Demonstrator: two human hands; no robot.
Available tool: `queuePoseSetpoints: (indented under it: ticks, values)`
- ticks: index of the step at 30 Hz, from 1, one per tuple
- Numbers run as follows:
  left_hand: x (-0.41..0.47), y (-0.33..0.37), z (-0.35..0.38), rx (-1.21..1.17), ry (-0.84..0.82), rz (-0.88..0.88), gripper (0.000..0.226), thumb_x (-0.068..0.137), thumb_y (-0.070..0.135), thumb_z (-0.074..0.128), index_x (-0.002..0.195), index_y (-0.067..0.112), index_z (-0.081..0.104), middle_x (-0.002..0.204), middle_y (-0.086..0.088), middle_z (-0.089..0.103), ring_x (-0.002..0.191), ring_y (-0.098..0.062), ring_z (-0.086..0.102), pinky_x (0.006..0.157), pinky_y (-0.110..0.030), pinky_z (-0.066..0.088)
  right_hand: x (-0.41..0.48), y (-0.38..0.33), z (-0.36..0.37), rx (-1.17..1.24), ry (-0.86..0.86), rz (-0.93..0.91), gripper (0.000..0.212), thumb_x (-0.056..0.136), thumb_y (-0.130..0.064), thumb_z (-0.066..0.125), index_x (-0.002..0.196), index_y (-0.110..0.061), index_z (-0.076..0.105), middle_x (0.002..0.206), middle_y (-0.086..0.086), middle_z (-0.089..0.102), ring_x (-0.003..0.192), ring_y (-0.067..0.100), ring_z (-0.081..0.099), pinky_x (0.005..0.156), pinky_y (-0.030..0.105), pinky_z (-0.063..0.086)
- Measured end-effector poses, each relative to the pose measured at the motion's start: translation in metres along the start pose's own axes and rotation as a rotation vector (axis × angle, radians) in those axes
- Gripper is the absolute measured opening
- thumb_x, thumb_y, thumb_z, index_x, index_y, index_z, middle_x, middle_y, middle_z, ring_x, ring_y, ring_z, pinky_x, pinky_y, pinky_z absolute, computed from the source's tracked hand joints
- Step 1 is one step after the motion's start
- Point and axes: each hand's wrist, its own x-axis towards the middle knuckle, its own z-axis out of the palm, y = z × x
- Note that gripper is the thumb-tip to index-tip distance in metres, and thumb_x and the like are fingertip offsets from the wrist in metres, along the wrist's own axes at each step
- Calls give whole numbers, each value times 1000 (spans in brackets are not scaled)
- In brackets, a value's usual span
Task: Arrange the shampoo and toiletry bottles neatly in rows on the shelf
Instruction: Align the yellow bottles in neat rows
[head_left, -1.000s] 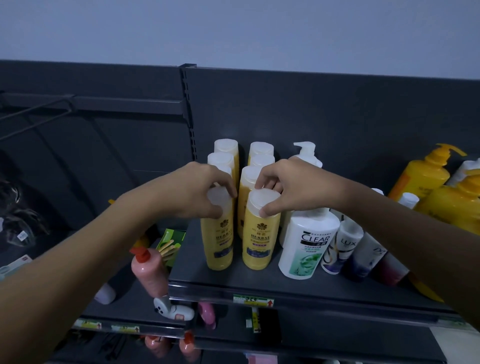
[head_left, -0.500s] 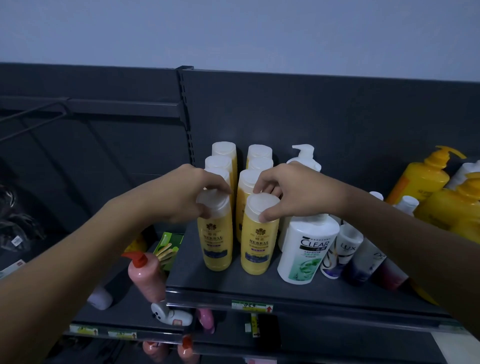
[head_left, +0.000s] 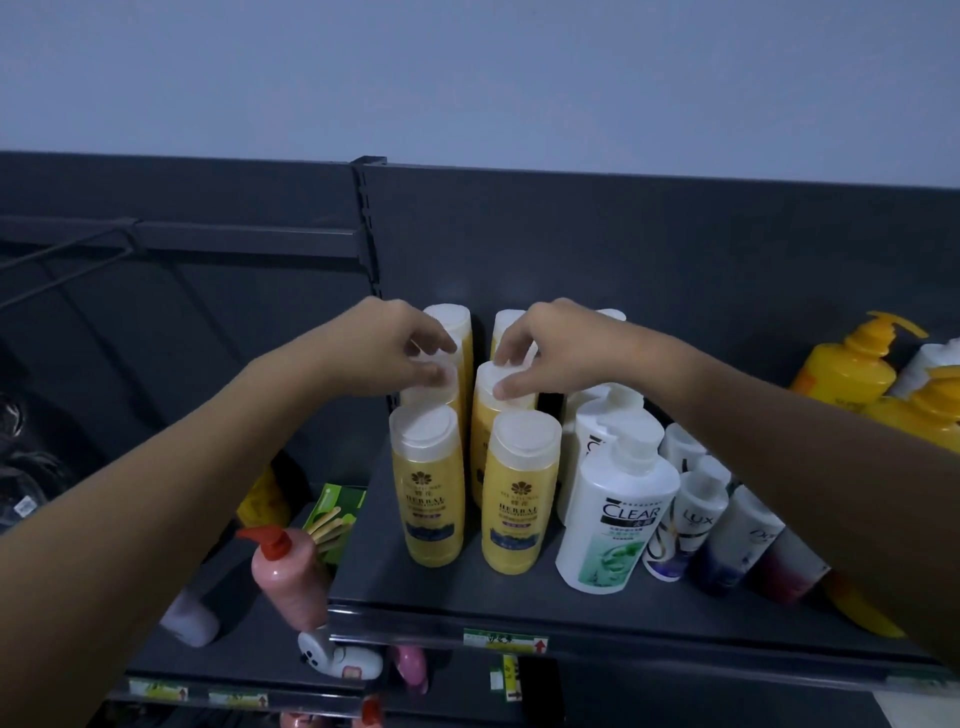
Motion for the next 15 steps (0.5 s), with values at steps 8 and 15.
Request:
queuePoseSetpoints:
  ticks: [8, 15]
  values:
    - [20, 3, 10, 101, -49, -39, 47, 78, 39, 83, 123, 35, 70, 106, 13, 59, 99, -11, 58, 78, -27, 46, 16, 3, 14, -13, 94, 20, 52, 70, -47, 89, 113, -21, 74, 93, -8, 64, 97, 17, 65, 64, 23, 45]
    - [30, 1, 5, 140, -108, -36, 48, 76, 41, 84, 121, 38, 70, 107, 13, 58, 97, -11, 59, 75, -26, 46, 15, 5, 12, 47, 55, 68, 46, 69, -34, 86, 112, -18, 78, 69, -16, 48, 72, 12, 56, 51, 20, 35]
